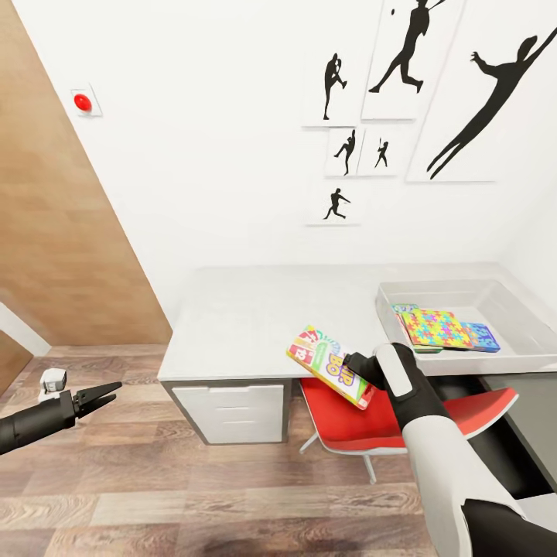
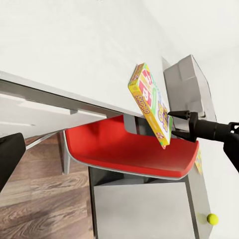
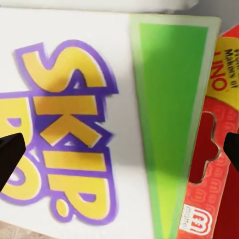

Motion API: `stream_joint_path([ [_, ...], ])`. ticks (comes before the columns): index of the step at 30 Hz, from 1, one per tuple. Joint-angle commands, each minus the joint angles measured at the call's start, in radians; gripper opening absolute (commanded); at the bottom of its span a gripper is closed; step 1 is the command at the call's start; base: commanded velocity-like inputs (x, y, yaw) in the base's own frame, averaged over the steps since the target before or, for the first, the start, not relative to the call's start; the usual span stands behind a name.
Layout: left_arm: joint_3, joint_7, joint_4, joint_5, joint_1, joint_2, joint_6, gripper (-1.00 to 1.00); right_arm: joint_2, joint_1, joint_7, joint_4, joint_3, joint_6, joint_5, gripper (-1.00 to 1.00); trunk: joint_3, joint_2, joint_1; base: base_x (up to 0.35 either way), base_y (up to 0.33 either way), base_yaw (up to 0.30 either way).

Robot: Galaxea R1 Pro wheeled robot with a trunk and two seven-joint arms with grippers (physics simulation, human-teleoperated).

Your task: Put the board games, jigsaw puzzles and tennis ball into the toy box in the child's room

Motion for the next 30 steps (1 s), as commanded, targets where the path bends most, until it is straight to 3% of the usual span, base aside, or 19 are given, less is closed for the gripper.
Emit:
stream_joint_path([
  [1, 0.0, -0.003, 0.0, 0.0, -0.001, 0.0, 0.004, 1.0, 0.002, -0.001, -0.01, -0.001, -0.002, 0.001, -0.01, 1.0, -0.002, -0.002, 0.001, 0.0, 0.0, 0.0],
  [30, 0.0, -0.003, 0.0, 0.0, -0.001, 0.0, 0.004, 1.0, 0.008, -0.001, -0.01, -0.001, 0.0, 0.003, -0.01, 1.0, -0.002, -0.002, 0.001, 0.0, 0.055, 0.0],
])
